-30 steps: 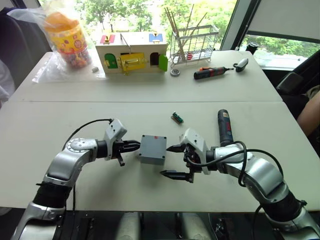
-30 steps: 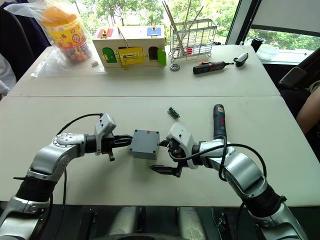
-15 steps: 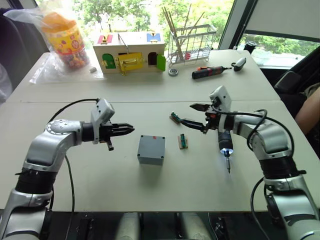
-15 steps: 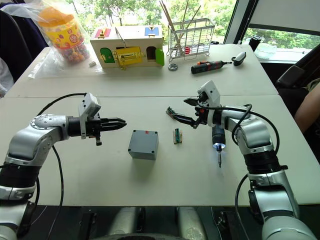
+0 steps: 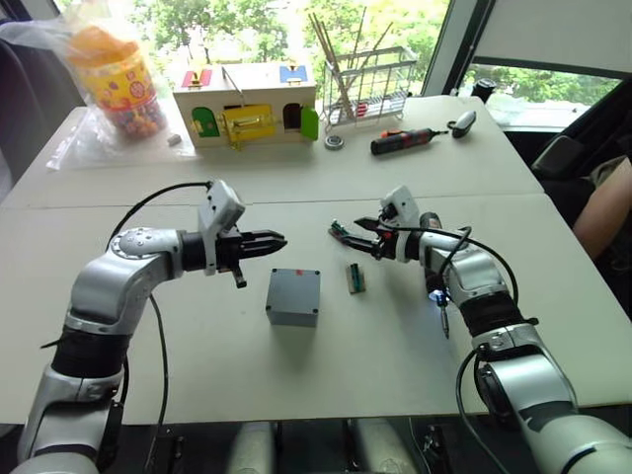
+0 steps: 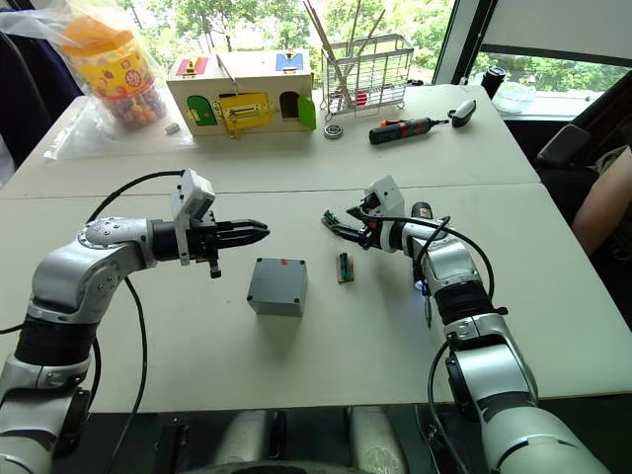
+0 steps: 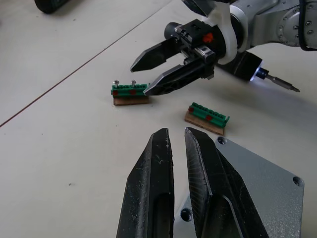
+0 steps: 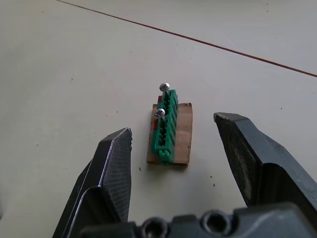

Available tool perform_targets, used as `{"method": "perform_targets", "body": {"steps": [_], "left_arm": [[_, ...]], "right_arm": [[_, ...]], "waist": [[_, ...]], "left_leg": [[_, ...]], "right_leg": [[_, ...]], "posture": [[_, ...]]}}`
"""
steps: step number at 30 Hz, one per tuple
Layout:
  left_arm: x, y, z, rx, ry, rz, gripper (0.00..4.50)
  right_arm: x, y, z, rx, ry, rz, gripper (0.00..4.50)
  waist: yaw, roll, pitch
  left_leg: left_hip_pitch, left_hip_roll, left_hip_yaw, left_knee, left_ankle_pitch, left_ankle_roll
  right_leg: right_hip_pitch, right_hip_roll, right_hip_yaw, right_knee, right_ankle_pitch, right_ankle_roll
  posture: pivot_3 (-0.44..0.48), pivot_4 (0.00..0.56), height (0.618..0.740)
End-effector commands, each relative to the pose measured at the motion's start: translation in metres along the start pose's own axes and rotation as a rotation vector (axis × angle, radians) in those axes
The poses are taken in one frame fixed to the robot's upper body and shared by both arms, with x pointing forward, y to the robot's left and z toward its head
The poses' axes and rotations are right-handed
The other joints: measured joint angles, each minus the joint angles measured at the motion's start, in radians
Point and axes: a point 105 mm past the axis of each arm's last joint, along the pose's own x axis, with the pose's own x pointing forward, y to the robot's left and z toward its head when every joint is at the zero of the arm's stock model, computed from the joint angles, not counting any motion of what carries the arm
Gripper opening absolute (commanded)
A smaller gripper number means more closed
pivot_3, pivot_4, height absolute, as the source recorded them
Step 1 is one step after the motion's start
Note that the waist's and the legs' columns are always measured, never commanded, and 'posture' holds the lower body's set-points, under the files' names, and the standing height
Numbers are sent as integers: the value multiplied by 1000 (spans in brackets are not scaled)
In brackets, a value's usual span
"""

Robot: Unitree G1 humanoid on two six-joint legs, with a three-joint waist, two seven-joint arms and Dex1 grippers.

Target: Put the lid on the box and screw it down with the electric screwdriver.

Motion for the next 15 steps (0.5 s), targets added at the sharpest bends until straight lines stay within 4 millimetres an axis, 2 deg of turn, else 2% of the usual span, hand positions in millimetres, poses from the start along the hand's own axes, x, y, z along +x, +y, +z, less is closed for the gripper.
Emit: {"method": "perform_targets", "body": {"steps": [1, 13, 15], "left_arm": [[-2, -6, 1, 29, -2, -13, 446], [2, -5, -14, 40, 54, -3, 446], [2, -5, -15, 36, 54, -6, 446]], "right_arm": [[0, -4, 17, -35, -52, -18, 3029], [7, -2, 15, -29, -50, -25, 3029], [8, -1, 16, -27, -53, -22, 2366]], "waist": [[-4, 0, 0], [-14, 0, 0], [-14, 0, 0]], "left_leg": [[0, 0, 0, 0, 0, 0], [0, 0, 0, 0, 0, -1], [0, 0, 0, 0, 0, -1]], "right_leg": [[0, 0, 0, 0, 0, 0], [0, -1, 0, 0, 0, 0], [0, -1, 0, 0, 0, 0]], "posture": [[0, 150, 736], [0, 150, 736], [0, 150, 736]]}}
